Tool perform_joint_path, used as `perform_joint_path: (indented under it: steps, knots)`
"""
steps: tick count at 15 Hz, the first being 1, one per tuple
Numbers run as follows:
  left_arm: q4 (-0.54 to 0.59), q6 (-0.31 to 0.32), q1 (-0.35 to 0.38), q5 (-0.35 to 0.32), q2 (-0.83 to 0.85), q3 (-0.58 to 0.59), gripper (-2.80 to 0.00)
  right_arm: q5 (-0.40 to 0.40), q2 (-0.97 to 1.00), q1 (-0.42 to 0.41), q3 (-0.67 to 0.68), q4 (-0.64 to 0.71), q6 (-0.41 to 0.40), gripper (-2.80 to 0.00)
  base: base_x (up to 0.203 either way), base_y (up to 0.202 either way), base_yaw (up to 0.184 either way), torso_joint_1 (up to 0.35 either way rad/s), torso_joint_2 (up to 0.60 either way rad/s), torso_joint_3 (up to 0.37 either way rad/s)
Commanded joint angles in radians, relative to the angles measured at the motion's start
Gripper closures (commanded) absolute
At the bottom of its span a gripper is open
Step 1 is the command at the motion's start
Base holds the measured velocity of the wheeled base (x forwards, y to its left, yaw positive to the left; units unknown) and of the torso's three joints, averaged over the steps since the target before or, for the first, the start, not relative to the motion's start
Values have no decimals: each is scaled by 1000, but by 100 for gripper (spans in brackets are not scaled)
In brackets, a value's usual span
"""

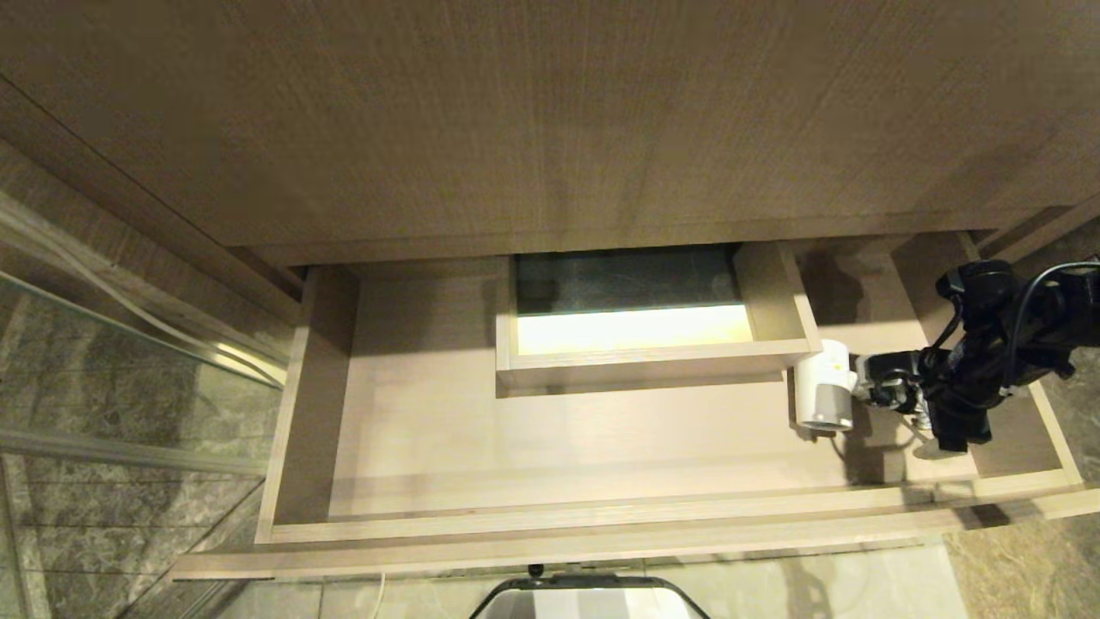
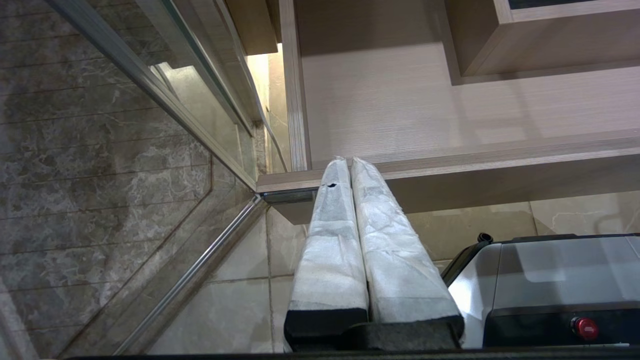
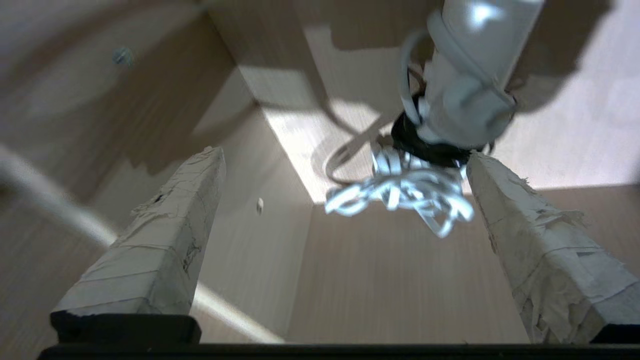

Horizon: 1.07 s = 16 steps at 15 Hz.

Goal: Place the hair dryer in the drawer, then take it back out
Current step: Take the hairdryer out

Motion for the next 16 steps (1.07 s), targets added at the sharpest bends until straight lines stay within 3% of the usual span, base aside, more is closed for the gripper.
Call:
perform_joint_path:
  steps: [1, 7, 16]
  knots:
    - [0, 0, 0, 0, 0, 1, 0, 28, 57, 3, -36, 1, 1, -280, 0, 0, 0, 0, 0, 0]
    - [0, 0, 1, 0, 0, 2, 0, 132, 133, 9, -109, -43, -11, -280, 0, 0, 0, 0, 0, 0]
    - [0, 0, 0, 0, 0, 2, 0, 149, 214, 28, -134, -115, 2, -280, 0, 0, 0, 0, 0, 0]
